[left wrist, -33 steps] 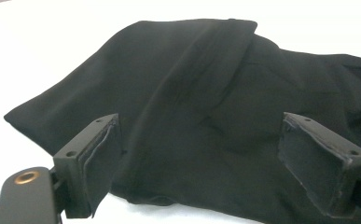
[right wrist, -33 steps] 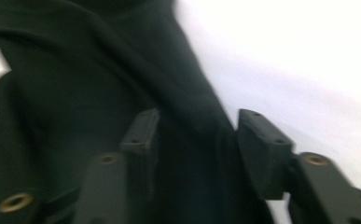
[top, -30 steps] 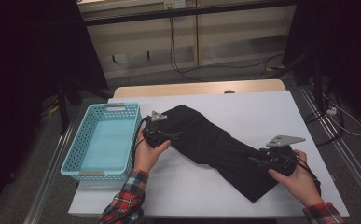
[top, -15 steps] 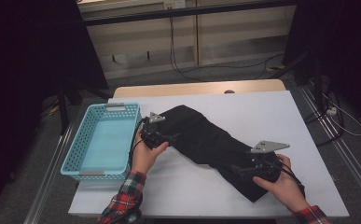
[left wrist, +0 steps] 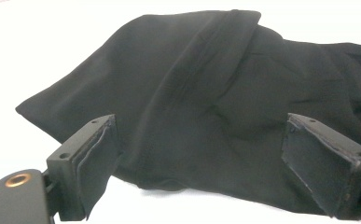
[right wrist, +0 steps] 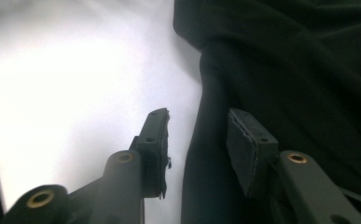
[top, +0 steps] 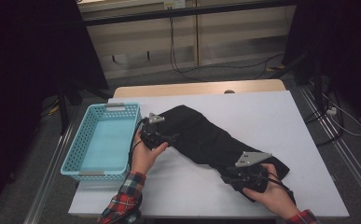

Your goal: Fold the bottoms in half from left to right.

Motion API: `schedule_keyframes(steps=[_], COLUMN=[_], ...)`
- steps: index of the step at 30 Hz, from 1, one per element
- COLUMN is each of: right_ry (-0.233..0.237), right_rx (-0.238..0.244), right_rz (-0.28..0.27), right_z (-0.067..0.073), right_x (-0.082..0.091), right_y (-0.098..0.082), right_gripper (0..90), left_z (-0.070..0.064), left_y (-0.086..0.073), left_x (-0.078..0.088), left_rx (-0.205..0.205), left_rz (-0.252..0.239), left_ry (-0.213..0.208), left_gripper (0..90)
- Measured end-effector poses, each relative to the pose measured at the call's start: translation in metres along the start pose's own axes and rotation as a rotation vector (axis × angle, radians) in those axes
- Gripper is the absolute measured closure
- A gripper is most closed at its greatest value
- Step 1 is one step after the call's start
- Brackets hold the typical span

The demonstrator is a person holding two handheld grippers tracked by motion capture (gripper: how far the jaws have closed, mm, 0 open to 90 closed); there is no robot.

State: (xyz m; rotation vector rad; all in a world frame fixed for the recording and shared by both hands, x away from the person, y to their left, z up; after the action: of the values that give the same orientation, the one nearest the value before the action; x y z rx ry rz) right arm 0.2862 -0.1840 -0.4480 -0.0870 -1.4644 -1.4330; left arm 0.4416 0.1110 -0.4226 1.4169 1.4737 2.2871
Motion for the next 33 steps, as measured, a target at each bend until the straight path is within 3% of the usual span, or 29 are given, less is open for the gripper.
schedule_keyframes(steps=[2,5,7,8,9,15,21,29,30,32,33], right_ry=[-0.027,-0.035,-0.061,-0.071,-0.087,-0.021,0.035,0.077,0.084,0.077,0.058], right_rx=[0.012,0.040,0.072,0.076,0.078,0.028,0.032,0.032,0.029,0.019,0.007], right_rz=[0.015,0.012,0.022,0.023,0.022,0.002,-0.008,-0.003,-0.004,-0.023,-0.035], right_z=[-0.001,-0.003,-0.002,-0.003,-0.005,-0.008,-0.004,0.003,0.003,0.001,-0.002], right_x=[-0.005,-0.011,-0.011,-0.011,-0.010,0.004,0.024,0.036,0.036,0.036,0.036], right_y=[-0.002,-0.005,-0.004,-0.003,-0.003,0.000,-0.002,-0.013,-0.014,-0.013,-0.012], right_gripper=[56.1,59.2,68.9,80.5,85.1,86.2,86.2,85.5,82.2,62.7,57.5], left_z=[0.000,0.000,0.001,0.001,0.001,0.002,0.002,0.002,0.002,0.002,0.002], left_y=[0.000,0.000,0.001,0.001,0.001,0.001,0.002,0.002,0.001,0.001,0.001], left_x=[0.000,0.000,0.000,0.000,0.000,0.001,0.001,0.000,-0.001,-0.001,-0.001], left_rx=[-0.008,0.000,-0.005,-0.007,-0.007,-0.003,-0.003,0.011,0.012,0.013,0.013], left_rz=[0.005,0.000,-0.001,0.000,0.000,-0.005,-0.005,-0.009,-0.011,-0.011,-0.011], left_ry=[-0.003,-0.003,0.001,-0.001,-0.002,0.000,-0.001,-0.001,-0.002,0.000,-0.001], left_gripper=[12.0,12.0,12.0,12.0,12.0,12.0,12.0,12.0,12.0,12.0,12.0])
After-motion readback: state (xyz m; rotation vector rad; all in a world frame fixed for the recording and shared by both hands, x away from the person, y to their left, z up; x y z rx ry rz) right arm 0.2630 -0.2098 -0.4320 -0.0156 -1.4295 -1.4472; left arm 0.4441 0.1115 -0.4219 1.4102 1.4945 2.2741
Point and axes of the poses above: each handheld gripper's, and its own axes: x roughly backward along the jaws, y roughly out of its top, z roughly to its left, the point moved 1 cm from there along -x, roughly forward along the jaws, and after that the axes turned 12 degrees about -x, right-handed, at the moved point
